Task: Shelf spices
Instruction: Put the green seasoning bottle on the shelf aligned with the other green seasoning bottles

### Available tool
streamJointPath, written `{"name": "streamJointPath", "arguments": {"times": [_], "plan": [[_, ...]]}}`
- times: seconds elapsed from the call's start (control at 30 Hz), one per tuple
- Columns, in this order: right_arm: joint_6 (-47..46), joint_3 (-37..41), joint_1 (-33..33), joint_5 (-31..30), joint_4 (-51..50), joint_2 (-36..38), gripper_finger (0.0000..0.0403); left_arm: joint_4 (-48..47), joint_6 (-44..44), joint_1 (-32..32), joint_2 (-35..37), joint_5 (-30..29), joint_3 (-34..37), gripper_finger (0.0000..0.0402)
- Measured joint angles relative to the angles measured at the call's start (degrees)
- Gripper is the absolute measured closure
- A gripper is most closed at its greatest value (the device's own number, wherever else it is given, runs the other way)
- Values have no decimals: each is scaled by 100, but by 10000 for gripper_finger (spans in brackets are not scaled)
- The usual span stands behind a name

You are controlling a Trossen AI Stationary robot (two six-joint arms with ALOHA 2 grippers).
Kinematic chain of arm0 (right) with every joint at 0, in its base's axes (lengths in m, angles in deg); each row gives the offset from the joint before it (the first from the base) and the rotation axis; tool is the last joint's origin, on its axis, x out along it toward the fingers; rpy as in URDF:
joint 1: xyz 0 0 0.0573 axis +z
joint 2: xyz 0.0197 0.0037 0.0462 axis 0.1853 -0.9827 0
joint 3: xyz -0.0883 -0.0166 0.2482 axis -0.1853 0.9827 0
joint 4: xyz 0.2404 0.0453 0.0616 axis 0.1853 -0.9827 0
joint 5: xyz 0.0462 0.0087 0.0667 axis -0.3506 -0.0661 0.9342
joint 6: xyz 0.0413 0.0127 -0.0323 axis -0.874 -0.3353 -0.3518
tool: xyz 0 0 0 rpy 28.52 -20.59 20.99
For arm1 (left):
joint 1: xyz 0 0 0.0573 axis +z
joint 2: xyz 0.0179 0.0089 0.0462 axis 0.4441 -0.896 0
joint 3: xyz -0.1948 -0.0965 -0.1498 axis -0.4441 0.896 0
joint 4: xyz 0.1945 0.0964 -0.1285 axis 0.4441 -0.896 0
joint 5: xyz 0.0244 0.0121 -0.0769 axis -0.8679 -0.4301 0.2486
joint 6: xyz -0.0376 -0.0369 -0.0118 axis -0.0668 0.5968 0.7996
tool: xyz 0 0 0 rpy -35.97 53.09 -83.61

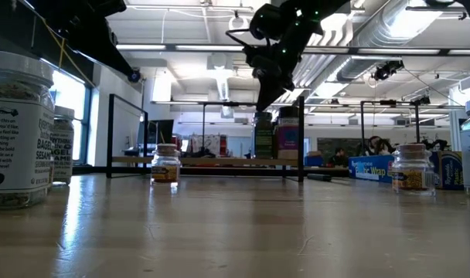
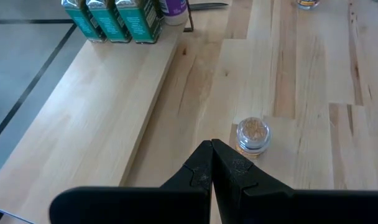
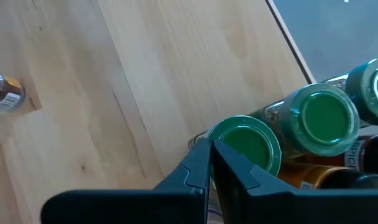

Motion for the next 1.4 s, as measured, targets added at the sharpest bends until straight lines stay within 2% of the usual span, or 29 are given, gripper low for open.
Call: {"name": "streamJointPath", "arguments": {"times": [1.4], "plan": [[865,9,-123,-4,168,-15,389,0,4,0,0,0,0,402]]}}
